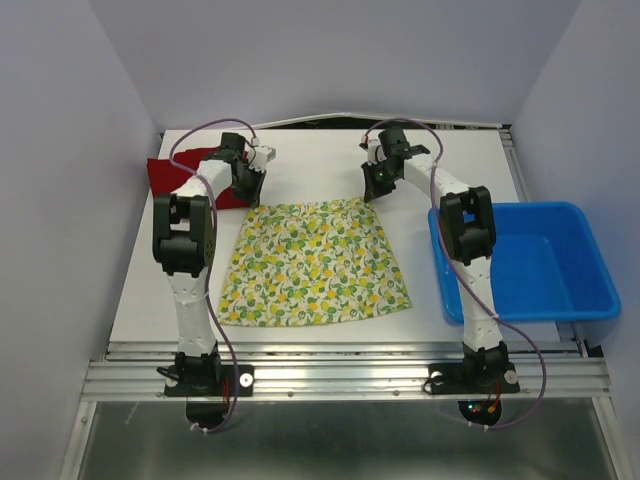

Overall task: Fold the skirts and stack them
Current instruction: Flatten the skirt out

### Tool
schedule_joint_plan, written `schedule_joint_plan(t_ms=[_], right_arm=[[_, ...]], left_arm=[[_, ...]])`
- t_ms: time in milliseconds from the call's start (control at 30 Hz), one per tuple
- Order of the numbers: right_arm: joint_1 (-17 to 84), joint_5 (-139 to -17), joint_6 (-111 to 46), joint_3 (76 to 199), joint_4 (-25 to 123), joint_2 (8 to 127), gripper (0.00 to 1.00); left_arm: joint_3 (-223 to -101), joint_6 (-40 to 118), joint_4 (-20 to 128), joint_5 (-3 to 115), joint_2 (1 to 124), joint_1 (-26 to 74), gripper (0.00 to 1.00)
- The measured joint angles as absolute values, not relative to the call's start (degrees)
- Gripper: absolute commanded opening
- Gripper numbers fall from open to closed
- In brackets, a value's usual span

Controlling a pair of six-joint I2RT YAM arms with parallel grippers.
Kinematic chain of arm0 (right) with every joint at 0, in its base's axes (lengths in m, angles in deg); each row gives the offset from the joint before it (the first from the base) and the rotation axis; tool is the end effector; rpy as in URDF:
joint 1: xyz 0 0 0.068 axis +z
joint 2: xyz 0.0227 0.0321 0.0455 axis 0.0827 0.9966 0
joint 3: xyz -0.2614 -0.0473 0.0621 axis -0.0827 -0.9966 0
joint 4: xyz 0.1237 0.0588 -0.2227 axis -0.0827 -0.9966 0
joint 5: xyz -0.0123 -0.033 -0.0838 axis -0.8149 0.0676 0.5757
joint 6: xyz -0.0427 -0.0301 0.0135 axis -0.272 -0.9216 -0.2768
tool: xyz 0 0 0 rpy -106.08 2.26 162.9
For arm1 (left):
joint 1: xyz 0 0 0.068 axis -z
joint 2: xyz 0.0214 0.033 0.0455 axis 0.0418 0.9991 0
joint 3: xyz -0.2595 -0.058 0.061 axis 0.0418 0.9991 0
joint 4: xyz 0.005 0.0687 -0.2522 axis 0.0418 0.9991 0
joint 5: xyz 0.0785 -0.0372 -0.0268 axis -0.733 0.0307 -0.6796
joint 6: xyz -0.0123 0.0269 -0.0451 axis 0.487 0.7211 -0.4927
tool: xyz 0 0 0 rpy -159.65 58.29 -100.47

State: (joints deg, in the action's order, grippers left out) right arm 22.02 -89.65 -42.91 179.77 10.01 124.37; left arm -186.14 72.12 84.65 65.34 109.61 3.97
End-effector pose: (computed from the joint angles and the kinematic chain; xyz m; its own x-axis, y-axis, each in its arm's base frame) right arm 0.4938 0.1660 0.1683 -0.7942 -0.3117 -0.5216 -0.4932 0.8321 0.2538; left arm 0.4668 -0.0629 0.1895 -0.6607 0.4229 -0.6202 0.5545 0.8318 -0.0236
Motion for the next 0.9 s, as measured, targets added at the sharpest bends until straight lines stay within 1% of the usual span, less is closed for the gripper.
schedule_joint_plan(t_ms=[67, 167, 367, 467, 600, 700, 833, 867, 900], right_arm=[[22.02, -89.65, -43.06, 179.77, 10.01, 124.4, 0.01], [21.98, -89.68, -43.35, 179.75, 10.01, 124.4, 0.01], [21.43, -89.59, -43.35, 177.34, 11.25, 123.17, 0.01], [20.67, -89.59, -42.54, 174.44, 12.26, 121.34, 0.01], [18.96, -90.81, -40.44, 169.17, 14.75, 118.08, 0.01], [18.28, -91.66, -39.17, 165.91, 16.78, 114.87, 0.01], [17.63, -92.08, -38.17, 163.75, 18.27, 112.27, 0.01], [17.52, -92.32, -37.8, 163.49, 18.71, 111.98, 0.01], [17.39, -92.76, -37.4, 163.35, 19.1, 111.87, 0.01]], left_arm=[[-186.14, 71.77, 84.15, 65.13, 109.61, 3.93, 0.0], [-185.73, 70.96, 83.06, 65.06, 109.48, 3.8, 0.0], [-179.85, 69.56, 78.49, 66.42, 105.33, 1.37, 0.0], [-175.43, 68.82, 75.41, 69.76, 100.65, -1.58, 0.0], [-168.79, 68.06, 69.94, 78.46, 93.26, -5.31, 0.0], [-165.38, 68.01, 66.79, 82.46, 89.61, -5.84, 0.0], [-164.4, 67.75, 63.6, 84.01, 89.0, -5.51, 0.0], [-164.42, 67.58, 63.25, 83.99, 89.35, -5.51, 0.01], [-164.55, 67.31, 62.97, 83.94, 89.9, -5.51, 0.06]])
